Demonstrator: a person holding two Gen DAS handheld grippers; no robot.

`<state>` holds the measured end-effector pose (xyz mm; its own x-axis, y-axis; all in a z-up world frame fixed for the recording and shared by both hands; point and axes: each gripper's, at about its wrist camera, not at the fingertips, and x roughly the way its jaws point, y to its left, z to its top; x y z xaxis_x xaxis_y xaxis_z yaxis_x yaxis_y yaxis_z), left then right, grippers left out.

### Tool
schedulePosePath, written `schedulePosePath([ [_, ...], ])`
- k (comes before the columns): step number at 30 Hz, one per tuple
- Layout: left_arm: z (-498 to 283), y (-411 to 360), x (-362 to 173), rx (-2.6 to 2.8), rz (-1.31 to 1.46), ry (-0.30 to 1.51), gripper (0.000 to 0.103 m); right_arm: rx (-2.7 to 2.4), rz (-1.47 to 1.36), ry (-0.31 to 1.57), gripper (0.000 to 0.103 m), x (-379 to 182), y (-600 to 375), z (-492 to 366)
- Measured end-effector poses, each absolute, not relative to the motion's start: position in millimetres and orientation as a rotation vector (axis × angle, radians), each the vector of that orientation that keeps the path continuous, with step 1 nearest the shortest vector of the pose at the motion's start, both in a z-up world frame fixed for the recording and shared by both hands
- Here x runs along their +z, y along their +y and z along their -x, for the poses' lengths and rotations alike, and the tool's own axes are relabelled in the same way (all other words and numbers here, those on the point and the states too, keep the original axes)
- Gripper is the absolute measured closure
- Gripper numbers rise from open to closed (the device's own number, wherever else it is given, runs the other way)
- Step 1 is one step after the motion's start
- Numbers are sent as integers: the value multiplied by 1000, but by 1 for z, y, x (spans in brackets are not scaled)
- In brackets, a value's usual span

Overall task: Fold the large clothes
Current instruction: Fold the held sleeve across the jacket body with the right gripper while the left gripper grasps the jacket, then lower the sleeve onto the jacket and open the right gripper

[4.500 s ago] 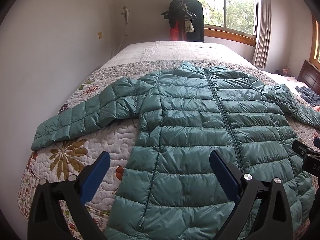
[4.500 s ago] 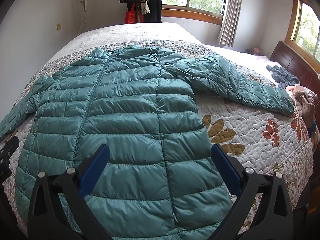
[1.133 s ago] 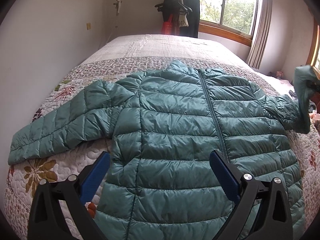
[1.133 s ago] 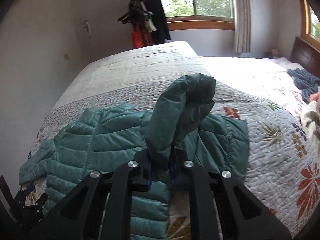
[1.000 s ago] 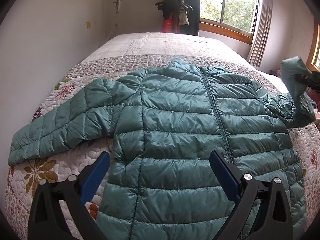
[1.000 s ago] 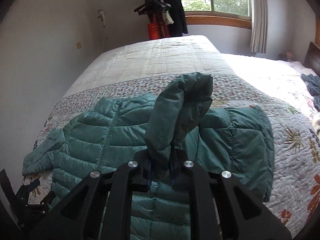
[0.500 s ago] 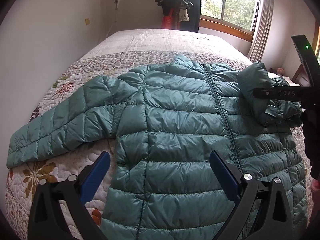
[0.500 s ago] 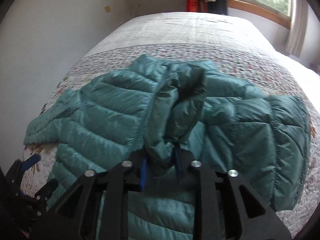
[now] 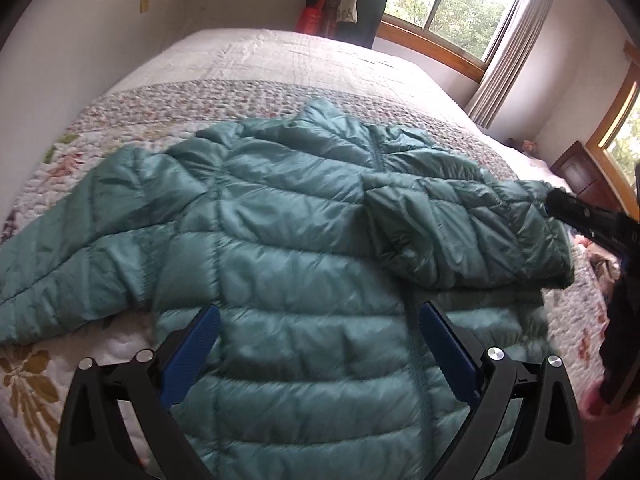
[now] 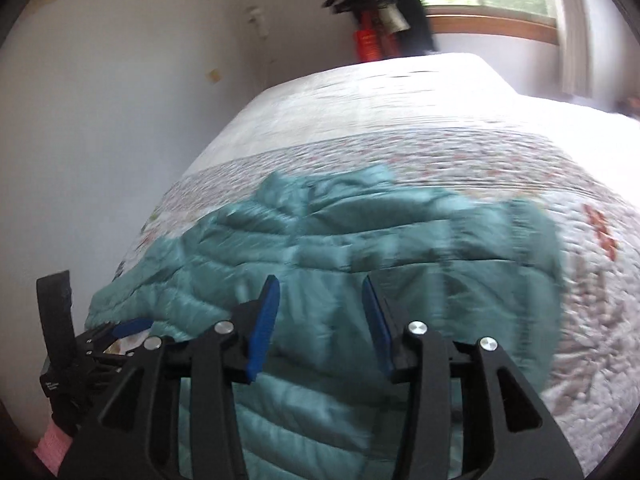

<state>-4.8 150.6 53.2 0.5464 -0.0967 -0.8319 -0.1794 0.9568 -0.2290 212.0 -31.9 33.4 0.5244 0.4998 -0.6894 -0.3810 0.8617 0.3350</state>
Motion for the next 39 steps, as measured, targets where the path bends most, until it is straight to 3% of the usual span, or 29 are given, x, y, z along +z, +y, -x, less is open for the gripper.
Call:
schedulePosePath([
  [5,-48,118,37,-31,304,1079,4,400,-222,827,57,29,-87,-222],
  [7,-64,108,28,-28,303,1115,10,365,-228,828,57,24,-103,-227],
  [9,-75,99,17,-25,308,1149,28,336,-224,829,57,21,-113,-230],
  [11,-79,93,9,-17,297,1164,40,326,-235,831,57,19,-119,-233],
  [15,-74,96,12,-3,326,1121,84,282,-229,840,57,14,-128,-237],
  [17,-68,102,20,7,340,1089,89,281,-244,853,57,12,-133,-239],
  [24,-45,149,48,105,337,999,90,298,-235,935,57,-5,-125,-245],
  [31,-46,179,27,140,352,1065,87,276,-144,1067,57,-45,-95,-258],
  [39,-44,182,15,178,268,1052,63,235,-99,1122,54,-72,-89,-264],
])
